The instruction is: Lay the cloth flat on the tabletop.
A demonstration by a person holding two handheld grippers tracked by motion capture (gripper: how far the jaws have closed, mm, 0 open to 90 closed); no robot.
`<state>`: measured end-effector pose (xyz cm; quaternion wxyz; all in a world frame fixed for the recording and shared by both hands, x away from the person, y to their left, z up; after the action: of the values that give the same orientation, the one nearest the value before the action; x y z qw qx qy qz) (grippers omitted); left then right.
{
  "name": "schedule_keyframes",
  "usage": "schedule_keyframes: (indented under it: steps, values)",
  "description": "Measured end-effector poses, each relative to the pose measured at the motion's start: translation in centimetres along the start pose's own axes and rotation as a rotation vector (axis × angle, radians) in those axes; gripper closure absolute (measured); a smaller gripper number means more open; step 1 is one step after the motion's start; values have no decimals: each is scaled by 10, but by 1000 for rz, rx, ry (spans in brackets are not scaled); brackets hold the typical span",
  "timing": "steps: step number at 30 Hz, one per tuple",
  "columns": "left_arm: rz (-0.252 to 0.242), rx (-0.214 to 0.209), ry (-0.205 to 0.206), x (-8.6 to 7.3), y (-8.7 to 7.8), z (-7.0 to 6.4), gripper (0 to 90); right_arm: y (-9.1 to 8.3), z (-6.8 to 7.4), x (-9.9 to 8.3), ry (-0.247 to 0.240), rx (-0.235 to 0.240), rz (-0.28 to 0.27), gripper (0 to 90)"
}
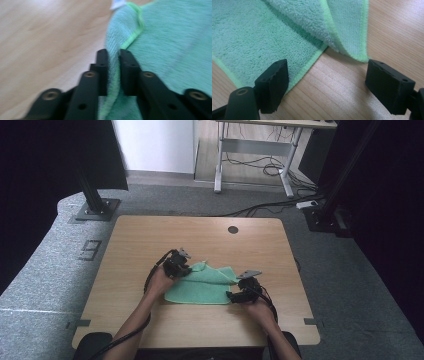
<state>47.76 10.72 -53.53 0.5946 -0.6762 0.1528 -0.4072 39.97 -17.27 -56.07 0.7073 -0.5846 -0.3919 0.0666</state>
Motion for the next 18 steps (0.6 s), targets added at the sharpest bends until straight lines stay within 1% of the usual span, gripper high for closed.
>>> schedule_keyframes:
  steps: [1,2,4,6,7,8,10,11,12,13,14,15,16,18]
  values:
    - [-33,12,-61,0,-2,8,825,0,0,0,0,0,-2,186]
    - [-33,12,-61,0,-2,8,825,0,0,0,0,0,-2,186]
    - [-62,17,-114,-2,-6,16,826,0,0,0,0,0,-2,186]
    - [-69,51,-149,-5,-9,24,825,0,0,0,0,0,-1,186]
    - [-61,60,-185,-9,-11,31,821,0,0,0,-1,0,0,186]
    - [-61,60,-185,-9,-11,31,815,0,0,0,-1,0,0,186]
    - [-39,84,-207,-14,-10,36,809,0,0,0,0,0,1,185]
    - [-29,90,-218,-16,-9,38,796,0,0,0,3,0,1,185]
    - [-27,87,-231,-18,-8,41,765,0,0,0,3,0,1,185]
    - [-34,85,-239,-20,-7,42,642,0,0,0,2,0,1,185]
    - [-48,82,-240,-21,-8,43,642,0,0,0,2,0,1,185]
    - [-57,75,-231,-21,-8,43,532,0,0,0,2,0,1,185]
    - [-64,78,-220,-20,-9,42,532,0,0,0,2,0,1,185]
    - [-81,68,-185,-17,-10,38,446,0,0,1,3,0,2,185]
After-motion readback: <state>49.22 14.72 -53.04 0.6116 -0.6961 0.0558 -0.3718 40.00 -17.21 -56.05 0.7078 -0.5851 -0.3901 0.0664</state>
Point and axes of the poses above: each handheld gripper's, and its own axes: y roughly forward along the jaws, x roughly out of its top, z roughly to its left, the point moved 2 cm from there along y, roughly forward along the jaws, and after that the axes turned 14 degrees about z, right-handed, at the moved point
